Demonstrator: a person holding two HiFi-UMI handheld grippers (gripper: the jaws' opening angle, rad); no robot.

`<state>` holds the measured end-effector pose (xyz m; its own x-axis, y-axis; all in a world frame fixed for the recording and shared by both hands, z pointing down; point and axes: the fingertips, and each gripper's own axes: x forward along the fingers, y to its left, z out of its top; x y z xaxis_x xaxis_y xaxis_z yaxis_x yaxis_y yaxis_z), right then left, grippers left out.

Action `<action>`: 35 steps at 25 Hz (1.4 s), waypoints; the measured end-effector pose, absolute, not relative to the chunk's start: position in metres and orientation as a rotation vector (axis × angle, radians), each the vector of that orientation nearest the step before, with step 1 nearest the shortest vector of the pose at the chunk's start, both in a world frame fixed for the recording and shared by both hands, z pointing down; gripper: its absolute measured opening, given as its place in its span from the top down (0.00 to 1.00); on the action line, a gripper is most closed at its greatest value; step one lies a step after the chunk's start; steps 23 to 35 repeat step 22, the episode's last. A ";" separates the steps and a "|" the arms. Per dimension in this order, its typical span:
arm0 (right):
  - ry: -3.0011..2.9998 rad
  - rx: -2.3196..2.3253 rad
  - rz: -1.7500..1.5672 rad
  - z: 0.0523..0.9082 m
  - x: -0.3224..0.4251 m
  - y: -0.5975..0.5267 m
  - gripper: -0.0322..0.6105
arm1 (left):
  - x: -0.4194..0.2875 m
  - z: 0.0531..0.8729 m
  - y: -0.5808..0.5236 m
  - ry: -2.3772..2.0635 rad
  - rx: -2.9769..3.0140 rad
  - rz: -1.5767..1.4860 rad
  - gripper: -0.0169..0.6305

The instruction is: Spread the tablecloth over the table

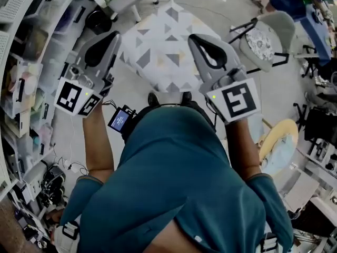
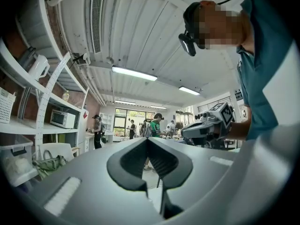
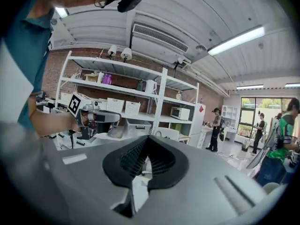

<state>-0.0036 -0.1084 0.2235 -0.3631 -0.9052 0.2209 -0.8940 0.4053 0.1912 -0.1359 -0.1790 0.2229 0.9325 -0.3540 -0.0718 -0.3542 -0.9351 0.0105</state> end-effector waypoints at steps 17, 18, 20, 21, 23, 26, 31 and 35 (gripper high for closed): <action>-2.264 1.784 -0.101 0.188 0.038 -0.065 0.94 | -0.094 0.195 -0.135 0.369 -3.043 0.175 0.98; -2.262 1.787 -0.095 0.189 0.039 -0.064 0.94 | -0.094 0.195 -0.135 0.371 -3.044 0.175 0.98; -2.263 1.790 -0.088 0.190 0.041 -0.064 0.94 | -0.093 0.196 -0.135 0.377 -3.049 0.175 0.98; -2.265 1.790 -0.087 0.189 0.042 -0.064 0.94 | -0.092 0.196 -0.134 0.379 -3.052 0.175 0.98; -2.267 1.791 -0.087 0.189 0.043 -0.063 0.94 | -0.091 0.197 -0.133 0.381 -3.055 0.176 0.98; -2.267 1.791 -0.087 0.189 0.043 -0.063 0.94 | -0.091 0.197 -0.133 0.381 -3.055 0.176 0.98; -2.267 1.791 -0.087 0.189 0.043 -0.063 0.94 | -0.091 0.197 -0.133 0.381 -3.055 0.176 0.98; -2.267 1.791 -0.087 0.189 0.043 -0.063 0.94 | -0.091 0.197 -0.133 0.381 -3.055 0.176 0.98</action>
